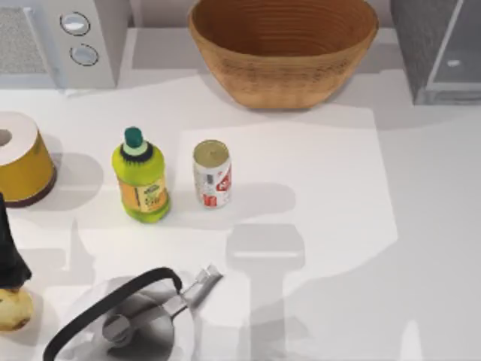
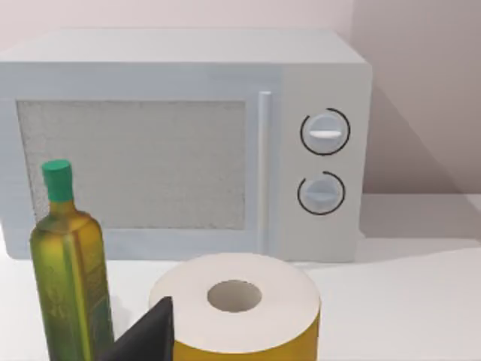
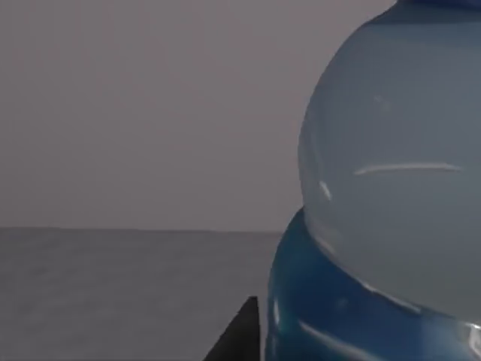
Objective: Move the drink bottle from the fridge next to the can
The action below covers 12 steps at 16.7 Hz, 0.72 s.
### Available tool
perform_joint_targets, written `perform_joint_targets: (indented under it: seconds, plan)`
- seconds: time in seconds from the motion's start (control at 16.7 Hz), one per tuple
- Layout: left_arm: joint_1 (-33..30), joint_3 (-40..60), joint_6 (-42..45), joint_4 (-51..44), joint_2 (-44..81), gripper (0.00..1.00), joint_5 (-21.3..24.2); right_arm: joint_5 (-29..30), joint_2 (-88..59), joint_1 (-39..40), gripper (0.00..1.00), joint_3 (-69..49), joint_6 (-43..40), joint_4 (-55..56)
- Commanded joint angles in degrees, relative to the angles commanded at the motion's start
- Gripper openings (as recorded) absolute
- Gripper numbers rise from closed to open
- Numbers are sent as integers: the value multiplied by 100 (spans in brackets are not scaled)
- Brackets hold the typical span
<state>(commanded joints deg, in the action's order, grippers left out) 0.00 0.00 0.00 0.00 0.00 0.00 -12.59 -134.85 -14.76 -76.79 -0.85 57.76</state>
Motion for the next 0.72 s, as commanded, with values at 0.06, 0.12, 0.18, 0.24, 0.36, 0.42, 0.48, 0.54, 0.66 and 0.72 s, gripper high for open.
perform_joint_targets:
  seconds: [0.06,0.12,0.18,0.24,0.36,0.42,0.48,0.54,0.66,0.72]
  plan:
    - [0,0,0,0,0,100,0,0,0,0,40,0,0,0]
    - [0,0,0,0,0,100,0,0,0,0,32,0,0,0]
    - [0,0,0,0,0,100,0,0,0,0,25,0,0,0]
    - [0,0,0,0,0,100,0,0,0,0,17,0,0,0]
    - [0,0,0,0,0,100,0,0,0,0,2,0,0,0]
    - [0,0,0,0,0,100,0,0,0,0,0,0,0,0]
    - [0,0,0,0,0,100,0,0,0,0,0,0,0,0]
    - [0,0,0,0,0,100,0,0,0,0,0,0,0,0]
    - [0,0,0,0,0,100,0,0,0,0,0,0,0,0]
    - [0,0,0,0,0,100,0,0,0,0,0,0,0,0]
